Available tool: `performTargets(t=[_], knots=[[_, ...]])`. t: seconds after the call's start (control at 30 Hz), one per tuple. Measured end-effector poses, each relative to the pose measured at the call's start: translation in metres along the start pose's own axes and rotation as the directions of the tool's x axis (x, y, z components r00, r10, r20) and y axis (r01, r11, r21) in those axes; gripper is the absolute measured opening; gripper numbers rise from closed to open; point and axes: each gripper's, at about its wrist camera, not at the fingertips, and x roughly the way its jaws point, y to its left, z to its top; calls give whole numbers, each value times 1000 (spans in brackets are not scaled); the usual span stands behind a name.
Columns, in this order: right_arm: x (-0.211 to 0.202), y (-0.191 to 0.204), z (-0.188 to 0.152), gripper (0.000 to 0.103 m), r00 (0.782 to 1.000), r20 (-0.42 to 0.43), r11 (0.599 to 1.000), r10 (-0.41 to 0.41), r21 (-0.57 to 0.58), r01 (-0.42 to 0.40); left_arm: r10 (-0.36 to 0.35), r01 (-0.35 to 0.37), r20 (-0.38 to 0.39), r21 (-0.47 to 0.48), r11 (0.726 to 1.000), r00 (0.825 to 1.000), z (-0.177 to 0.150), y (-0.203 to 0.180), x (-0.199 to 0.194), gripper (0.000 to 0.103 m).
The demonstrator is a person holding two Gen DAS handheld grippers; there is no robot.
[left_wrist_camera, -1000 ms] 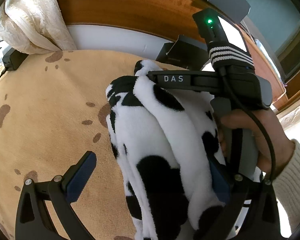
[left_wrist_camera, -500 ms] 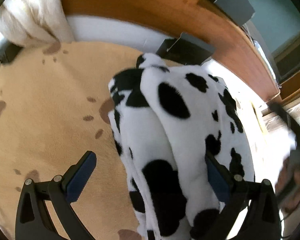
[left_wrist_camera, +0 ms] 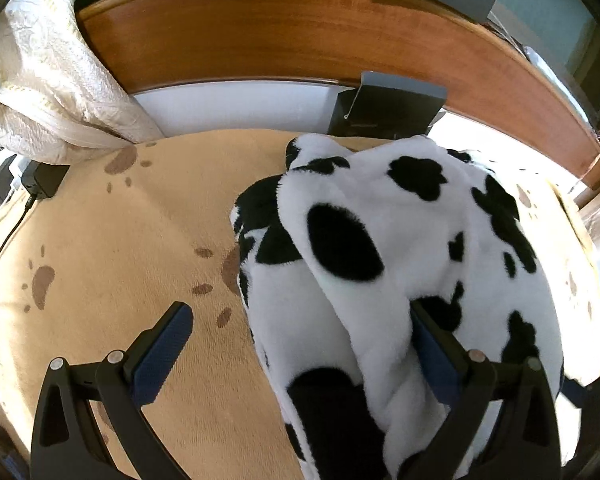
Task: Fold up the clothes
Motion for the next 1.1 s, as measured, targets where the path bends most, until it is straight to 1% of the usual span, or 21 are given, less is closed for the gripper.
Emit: performTargets(t=[0.07, 0.13, 0.2, 0.23, 0.27, 0.33, 0.37, 0.43, 0.5, 0.53, 0.57, 0.6, 0.63, 0.7, 0.77, 0.8, 0.83, 0.9, 0.93, 1.07, 1.1], knots=[[15, 1, -12, 103, 998, -56, 1000, -27, -11, 26, -5, 5, 0, -5, 1000, 1000, -1, 2, 2, 103], [24, -11, -22, 103, 995, -93, 998, 27, 67, -21, -17, 17, 5, -5, 1000, 1000, -2, 5, 4, 103], [28, -23, -28, 103, 990, -112, 986, 82, 156, -64, -29, 29, 5, -11, 1000, 1000, -2, 7, 6, 103], [29, -26, -30, 103, 988, -121, 982, 96, 176, -74, -37, 37, 1, -20, 999, 999, -2, 8, 7, 103], [29, -26, -29, 103, 987, -127, 982, 95, 176, -72, -45, 45, -3, -29, 999, 999, -2, 9, 8, 103], [19, -21, -23, 103, 991, -123, 990, 54, 139, -36, -63, 63, -6, -43, 997, 998, -2, 12, 9, 103], [7, -18, -18, 103, 996, -87, 992, 34, 124, -23, -72, 71, -7, -50, 996, 997, -3, 13, 9, 103], [-25, -11, -7, 103, 1000, 28, 995, 3, 99, -6, -85, 85, -9, -66, 994, 996, -4, 15, 10, 103], [-52, -3, 4, 103, 989, 145, 997, -16, 75, 5, -95, 94, -13, -87, 992, 995, -4, 16, 11, 103], [-62, 1, 9, 103, 982, 187, 998, -12, 62, 0, -97, 95, -14, -90, 991, 995, -5, 16, 11, 103], [-65, 5, 14, 103, 978, 207, 999, 7, 46, -17, -98, 96, -15, -92, 991, 995, -5, 16, 11, 103], [-61, 10, 18, 103, 978, 207, 999, 27, 30, -34, -100, 98, -16, -90, 991, 995, -5, 16, 11, 103], [-51, 14, 20, 103, 982, 187, 999, 37, 19, -41, -101, 100, -16, -88, 991, 995, -5, 16, 11, 103], [-26, 18, 19, 103, 990, 132, 999, 42, 13, -44, -110, 108, -20, -85, 991, 994, -4, 17, 12, 103], [-4, 20, 10, 103, 997, 68, 999, 41, 17, -43, -119, 117, -23, -82, 990, 993, -4, 17, 13, 103], [3, 23, 4, 103, 998, 53, 1000, 26, -1, -26, -122, 119, -23, -80, 990, 992, -4, 16, 13, 103], [8, 28, -2, 103, 999, 52, 999, 2, -45, 0, -123, 121, -22, -80, 989, 992, -4, 16, 13, 103], [12, 39, -12, 103, 996, 67, 991, -50, -123, 58, -136, 134, -22, -86, 987, 990, -4, 17, 15, 103], [13, 41, -16, 103, 995, 74, 989, -62, -133, 72, -146, 143, -24, -96, 985, 989, -4, 19, 16, 103], [9, 31, -11, 103, 999, 36, 999, -2, -40, 3, -196, 190, -32, -133, 973, 980, -5, 26, 21, 103], [4, 27, -8, 103, 999, 27, 1000, 29, -5, -28, -208, 202, -34, -139, 970, 977, -5, 27, 22, 103]])
